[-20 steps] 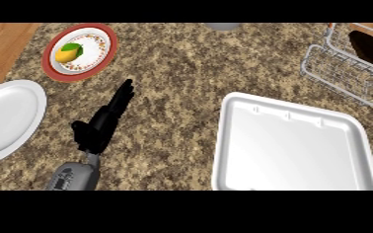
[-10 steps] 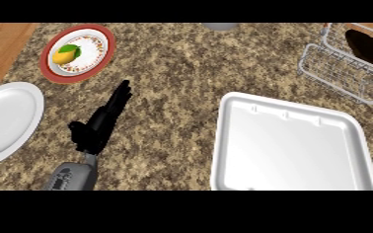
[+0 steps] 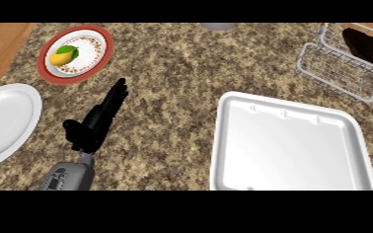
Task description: Pick the croissant from the tray and place it in the tiered basket
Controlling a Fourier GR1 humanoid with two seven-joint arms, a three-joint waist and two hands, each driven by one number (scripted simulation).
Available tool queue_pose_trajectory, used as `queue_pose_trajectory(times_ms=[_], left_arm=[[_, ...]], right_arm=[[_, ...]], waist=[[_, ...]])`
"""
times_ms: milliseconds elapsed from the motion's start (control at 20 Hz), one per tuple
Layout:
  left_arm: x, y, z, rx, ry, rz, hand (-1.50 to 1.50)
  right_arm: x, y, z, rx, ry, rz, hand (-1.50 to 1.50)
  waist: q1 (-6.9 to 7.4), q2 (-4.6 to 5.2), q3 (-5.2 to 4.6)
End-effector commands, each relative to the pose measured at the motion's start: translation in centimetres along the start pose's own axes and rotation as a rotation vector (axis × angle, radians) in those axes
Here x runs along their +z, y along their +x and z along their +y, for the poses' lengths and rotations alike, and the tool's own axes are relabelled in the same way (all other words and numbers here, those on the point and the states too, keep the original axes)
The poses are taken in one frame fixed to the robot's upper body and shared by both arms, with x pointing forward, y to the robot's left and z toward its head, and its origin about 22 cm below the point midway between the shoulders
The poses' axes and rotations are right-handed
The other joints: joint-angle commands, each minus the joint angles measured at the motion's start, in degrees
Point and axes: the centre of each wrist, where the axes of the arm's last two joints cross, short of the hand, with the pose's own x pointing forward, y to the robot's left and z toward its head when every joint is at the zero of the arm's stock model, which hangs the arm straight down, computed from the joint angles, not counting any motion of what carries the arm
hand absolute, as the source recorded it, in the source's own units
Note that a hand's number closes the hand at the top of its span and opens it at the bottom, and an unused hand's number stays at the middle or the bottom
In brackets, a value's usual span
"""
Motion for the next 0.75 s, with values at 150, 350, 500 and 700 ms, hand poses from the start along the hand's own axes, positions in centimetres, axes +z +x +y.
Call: queue_pose_trajectory(times_ms=[150,350,500,700], left_arm=[[1.4,-0.9,0.8,0.003,0.011,0.01,0.0],[0.2,0.5,0.5,0.0,0.014,0.002,0.0],[0.8,-1.3,0.4,0.022,0.038,0.01,0.0],[-0.4,-0.1,0.6,-0.01,0.035,0.001,0.0]], right_arm=[[0.1,-2.2,-10.4,-0.169,-0.28,-0.114,-1.5],[1.0,-5.1,-16.7,-0.234,-0.304,-0.108,-1.5],[2.4,-7.2,-21.3,-0.239,-0.271,-0.133,-1.5],[4.2,-10.1,-25.3,-0.202,-0.237,-0.114,-1.5]], waist=[[-1.24,-0.37,0.14],[-1.08,-0.16,0.23],[-1.92,-0.12,0.29],[-2.48,-0.29,0.24]])
